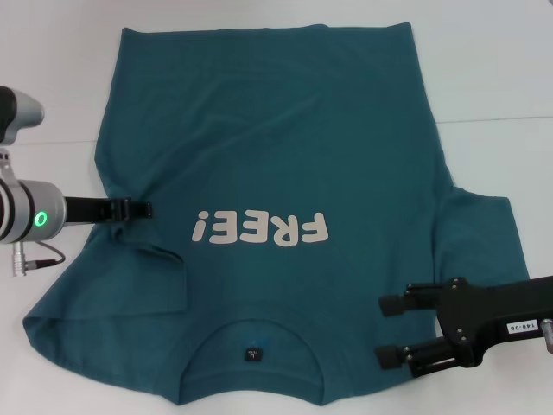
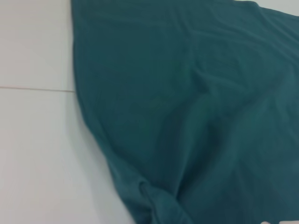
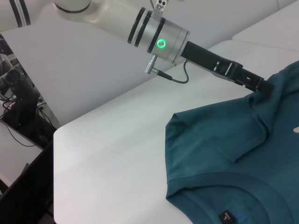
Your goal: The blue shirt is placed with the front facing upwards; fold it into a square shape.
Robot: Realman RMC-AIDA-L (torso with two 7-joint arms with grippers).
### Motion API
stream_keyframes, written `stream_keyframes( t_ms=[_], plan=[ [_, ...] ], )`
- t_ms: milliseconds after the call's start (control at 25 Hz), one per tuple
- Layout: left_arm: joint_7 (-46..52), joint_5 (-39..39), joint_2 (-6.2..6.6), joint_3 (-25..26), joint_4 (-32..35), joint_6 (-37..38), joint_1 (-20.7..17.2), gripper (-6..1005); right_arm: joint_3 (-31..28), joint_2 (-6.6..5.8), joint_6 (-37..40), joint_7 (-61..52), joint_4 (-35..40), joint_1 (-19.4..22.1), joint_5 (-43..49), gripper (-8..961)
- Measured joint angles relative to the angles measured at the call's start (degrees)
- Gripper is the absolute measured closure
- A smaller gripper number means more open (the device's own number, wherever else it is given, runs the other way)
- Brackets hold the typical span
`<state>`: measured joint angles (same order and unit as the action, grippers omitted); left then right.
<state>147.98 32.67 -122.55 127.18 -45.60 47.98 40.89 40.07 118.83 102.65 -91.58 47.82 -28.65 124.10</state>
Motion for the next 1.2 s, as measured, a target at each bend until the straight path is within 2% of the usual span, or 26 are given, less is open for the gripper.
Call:
stream_keyframes(
  t_ms=[240, 640, 1200],
  plan=[
    [0.31, -1.14, 0.01, 0.11, -0.53, 0.02, -0.61, 304, 0.0, 0.0, -0.01, 0.0, 0.0, 0.0, 0.0, 35],
    [0.44, -3.52, -1.07, 0.52, -2.42, -0.13, -1.62, 315, 0.0, 0.06, 0.0, 0.0, 0.0, 0.0, 0.0, 35],
    [0.01, -3.09, -1.07, 0.19, -1.43, 0.01, -1.17, 329, 0.0, 0.0, 0.06, 0.0, 0.0, 0.06, 0.03, 35]
  ],
)
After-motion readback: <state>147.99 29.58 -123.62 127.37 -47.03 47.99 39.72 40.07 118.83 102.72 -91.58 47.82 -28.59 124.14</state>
